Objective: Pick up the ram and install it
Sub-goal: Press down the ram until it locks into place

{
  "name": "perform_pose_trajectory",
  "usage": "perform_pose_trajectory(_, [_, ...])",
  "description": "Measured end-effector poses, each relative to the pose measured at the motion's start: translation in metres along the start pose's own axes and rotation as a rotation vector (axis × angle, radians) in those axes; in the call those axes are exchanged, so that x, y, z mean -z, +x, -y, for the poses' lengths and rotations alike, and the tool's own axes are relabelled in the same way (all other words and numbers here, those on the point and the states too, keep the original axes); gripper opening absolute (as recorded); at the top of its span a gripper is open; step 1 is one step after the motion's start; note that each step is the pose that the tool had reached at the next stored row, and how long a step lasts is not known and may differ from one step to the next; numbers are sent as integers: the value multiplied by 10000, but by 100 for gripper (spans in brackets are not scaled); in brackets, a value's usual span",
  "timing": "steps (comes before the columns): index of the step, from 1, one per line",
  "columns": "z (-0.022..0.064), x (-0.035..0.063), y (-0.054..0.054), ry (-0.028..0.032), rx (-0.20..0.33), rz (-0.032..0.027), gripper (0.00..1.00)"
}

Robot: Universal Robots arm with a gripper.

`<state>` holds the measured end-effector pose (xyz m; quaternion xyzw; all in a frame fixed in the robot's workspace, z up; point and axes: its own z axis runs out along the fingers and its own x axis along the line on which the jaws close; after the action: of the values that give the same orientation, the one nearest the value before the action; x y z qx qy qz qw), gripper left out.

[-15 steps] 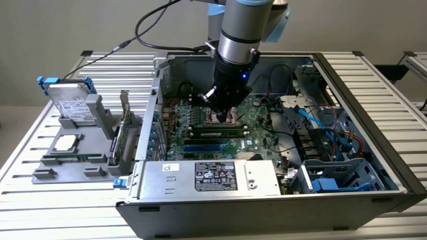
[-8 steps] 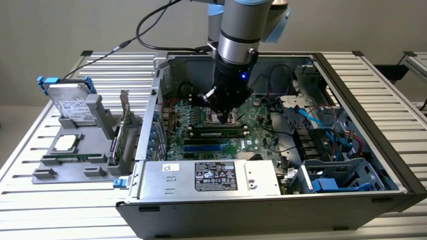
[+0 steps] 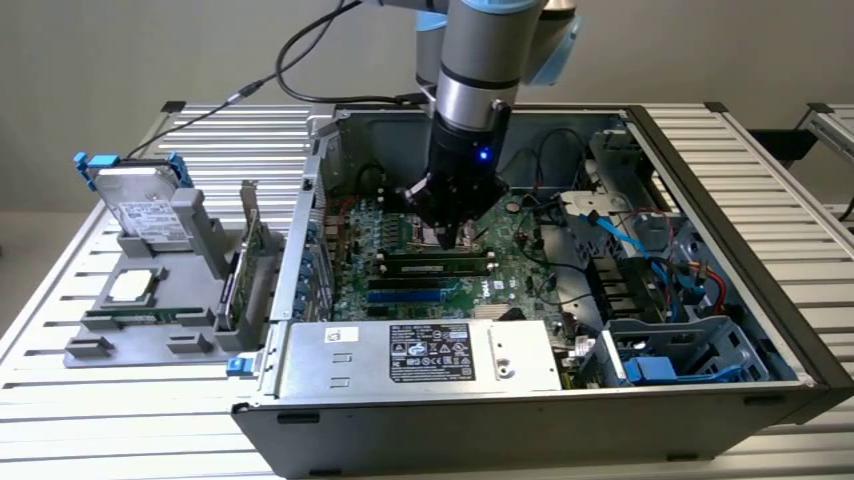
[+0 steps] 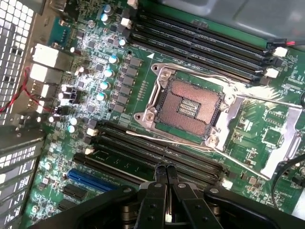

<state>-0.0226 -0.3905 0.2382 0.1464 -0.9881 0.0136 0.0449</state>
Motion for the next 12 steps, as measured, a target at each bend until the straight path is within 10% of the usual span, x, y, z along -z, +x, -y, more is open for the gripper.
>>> perform_pose_trajectory(12, [-7,-31,19,-42,-1287,-11,10])
